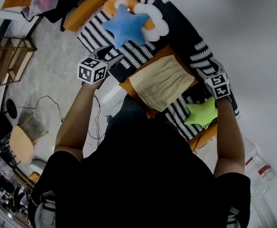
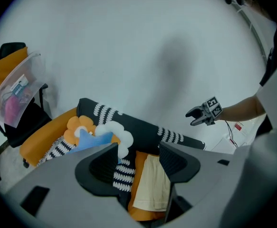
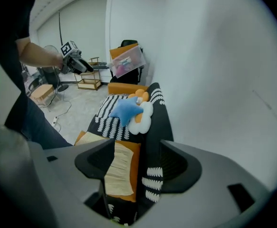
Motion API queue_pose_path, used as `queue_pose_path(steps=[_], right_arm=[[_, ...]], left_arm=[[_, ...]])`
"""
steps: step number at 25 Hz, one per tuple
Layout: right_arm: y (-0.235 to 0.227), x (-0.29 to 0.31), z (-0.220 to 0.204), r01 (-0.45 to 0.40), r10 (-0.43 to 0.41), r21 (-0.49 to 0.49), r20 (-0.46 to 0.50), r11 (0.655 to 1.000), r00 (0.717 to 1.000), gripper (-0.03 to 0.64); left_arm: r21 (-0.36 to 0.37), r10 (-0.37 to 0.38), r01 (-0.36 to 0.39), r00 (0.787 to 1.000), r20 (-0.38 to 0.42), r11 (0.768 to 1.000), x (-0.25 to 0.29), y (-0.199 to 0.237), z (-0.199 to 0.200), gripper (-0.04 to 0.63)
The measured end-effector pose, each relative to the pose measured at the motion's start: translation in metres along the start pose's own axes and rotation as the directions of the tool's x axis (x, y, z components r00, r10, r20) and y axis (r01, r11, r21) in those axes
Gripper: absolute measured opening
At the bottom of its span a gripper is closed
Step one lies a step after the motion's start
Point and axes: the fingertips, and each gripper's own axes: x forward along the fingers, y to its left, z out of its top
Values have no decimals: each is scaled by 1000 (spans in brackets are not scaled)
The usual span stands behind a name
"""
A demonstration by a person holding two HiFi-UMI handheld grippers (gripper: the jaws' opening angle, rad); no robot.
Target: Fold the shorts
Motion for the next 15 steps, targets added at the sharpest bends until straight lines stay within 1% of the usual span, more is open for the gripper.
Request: queue_pose_path(steps=[3, 8, 12, 15], right_arm=[[1, 24, -1, -60, 58, -69, -25, 996, 998, 299], [14, 67, -18, -147, 137, -114, -95, 982, 986, 284], [44, 101, -47, -228, 200, -159, -176, 961, 964, 279], [57, 117, -58, -281, 234, -183, -241, 942, 942, 279]], left_arm=[[-46, 36, -37, 999, -15, 998, -5, 1, -26, 285], [-82, 80, -81, 997, -21, 993, -2, 8, -61, 285], [-109, 83, -90, 994, -68, 990, 7, 7, -108, 285], [-118, 78, -91, 991, -109, 989, 12, 8, -134, 285]])
